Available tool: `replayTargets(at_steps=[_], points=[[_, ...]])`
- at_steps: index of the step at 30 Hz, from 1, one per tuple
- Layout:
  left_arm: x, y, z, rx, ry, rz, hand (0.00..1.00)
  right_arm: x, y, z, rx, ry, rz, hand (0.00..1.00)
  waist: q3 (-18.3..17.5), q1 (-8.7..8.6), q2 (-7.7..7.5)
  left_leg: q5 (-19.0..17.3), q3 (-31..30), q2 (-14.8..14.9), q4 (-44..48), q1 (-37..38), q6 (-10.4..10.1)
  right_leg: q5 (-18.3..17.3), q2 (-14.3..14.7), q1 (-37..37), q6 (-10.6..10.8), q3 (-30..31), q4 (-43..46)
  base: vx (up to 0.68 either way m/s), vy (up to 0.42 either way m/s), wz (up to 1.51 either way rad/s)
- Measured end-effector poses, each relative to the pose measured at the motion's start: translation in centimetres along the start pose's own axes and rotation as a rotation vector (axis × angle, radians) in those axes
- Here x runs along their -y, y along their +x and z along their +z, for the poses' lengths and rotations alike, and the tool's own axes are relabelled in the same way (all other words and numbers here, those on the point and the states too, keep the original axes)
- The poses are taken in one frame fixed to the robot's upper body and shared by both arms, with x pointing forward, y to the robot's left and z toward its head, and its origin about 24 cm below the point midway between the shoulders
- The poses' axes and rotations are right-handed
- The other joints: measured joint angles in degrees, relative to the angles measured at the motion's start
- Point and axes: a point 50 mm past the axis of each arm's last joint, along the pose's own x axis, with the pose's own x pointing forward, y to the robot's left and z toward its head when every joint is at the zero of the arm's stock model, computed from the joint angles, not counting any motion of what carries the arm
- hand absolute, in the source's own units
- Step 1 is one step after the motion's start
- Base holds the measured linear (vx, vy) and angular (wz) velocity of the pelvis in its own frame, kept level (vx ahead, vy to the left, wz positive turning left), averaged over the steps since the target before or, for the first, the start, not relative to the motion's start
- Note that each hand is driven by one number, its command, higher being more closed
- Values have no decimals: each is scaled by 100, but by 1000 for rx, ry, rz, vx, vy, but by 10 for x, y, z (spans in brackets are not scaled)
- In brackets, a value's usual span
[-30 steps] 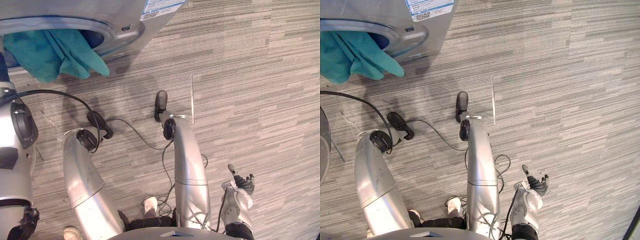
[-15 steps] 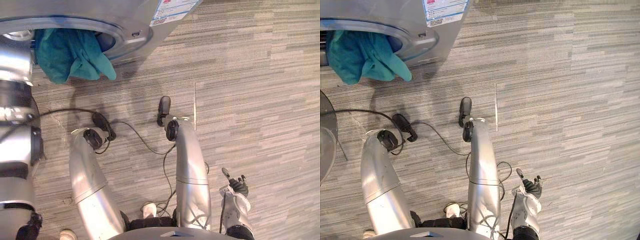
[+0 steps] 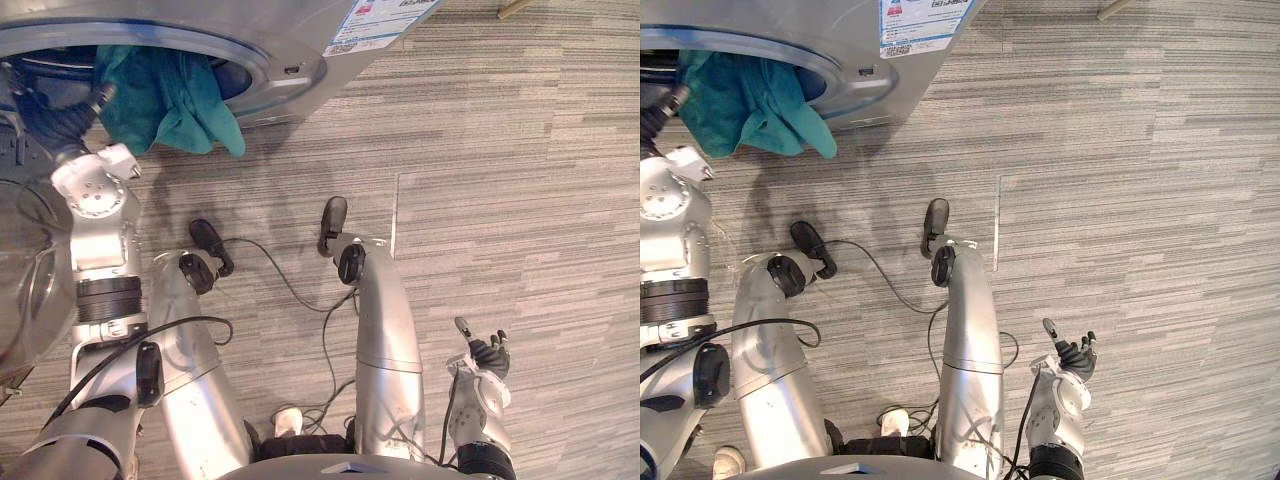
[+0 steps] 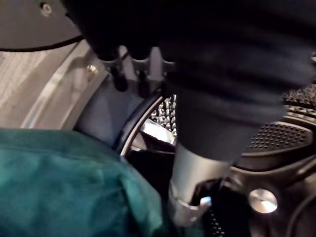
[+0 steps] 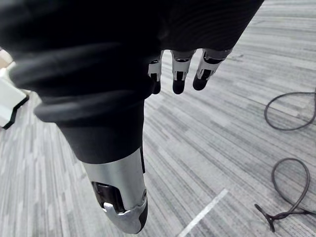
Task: Pick up the laundry basket with both hands and put the clothes into the washing machine.
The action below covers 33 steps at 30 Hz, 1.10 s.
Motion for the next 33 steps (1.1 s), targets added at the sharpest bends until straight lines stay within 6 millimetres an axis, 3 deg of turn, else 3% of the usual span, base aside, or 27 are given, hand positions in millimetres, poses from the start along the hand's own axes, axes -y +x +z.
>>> replayTargets(at_steps=[16, 20, 23, 24, 25, 26, 29, 33], points=[[25, 23, 2, -14, 105, -6, 0, -6, -1, -5, -25, -16, -6, 0, 20, 80, -39, 12, -71, -1, -87, -204, -17, 75, -27, -53, 39, -168, -299, -69, -20, -3], [36, 24, 9, 24, 162, -33, 0, -19, 1, -8, -39, -18, 25, 0, 37, 68, -74, 19, -35, -62, -426, -250, -25, 105, -50, -47, 89, -312, -736, -100, -27, -7], [52, 20, 1, 12, 275, -126, 0, -30, -1, -11, -50, -25, 62, 0, 41, -25, -80, 23, -16, -94, -482, -309, -30, 125, -119, -47, 124, -425, -875, -94, -25, -4], [54, 20, -1, 13, 315, -130, 100, -35, -1, -8, -40, -23, 79, 0, 53, -67, -97, 37, -55, -31, -519, -345, -24, 65, -121, -101, 127, -468, -664, -12, -99, -4], [56, 17, -4, 10, 340, -144, 100, -33, -2, -11, -49, -27, 73, 0, 51, -130, -103, 62, -25, 28, -337, -391, -41, -108, -163, -169, 16, -340, 297, 5, -98, 12], [57, 17, -4, 16, 350, -150, 100, -32, -3, -12, -55, -28, 69, 0, 50, -167, -128, 81, -9, 16, -236, -419, -68, -437, -156, 18, 11, -253, 206, 66, -162, 15], [54, 18, -1, 51, 391, -135, 100, -42, -1, 0, -9, -14, 105, 0, 72, -13, -139, 23, -124, -16, 115, -492, 5, -391, -73, -207, -12, -241, 294, 5, -40, -38], [56, 20, 4, 60, 377, -136, 100, -43, -2, -2, -12, -21, 108, 0, 72, -46, -140, 25, -64, -38, 67, -527, 14, -294, -82, -227, 19, -224, 168, -63, 7, -3]])
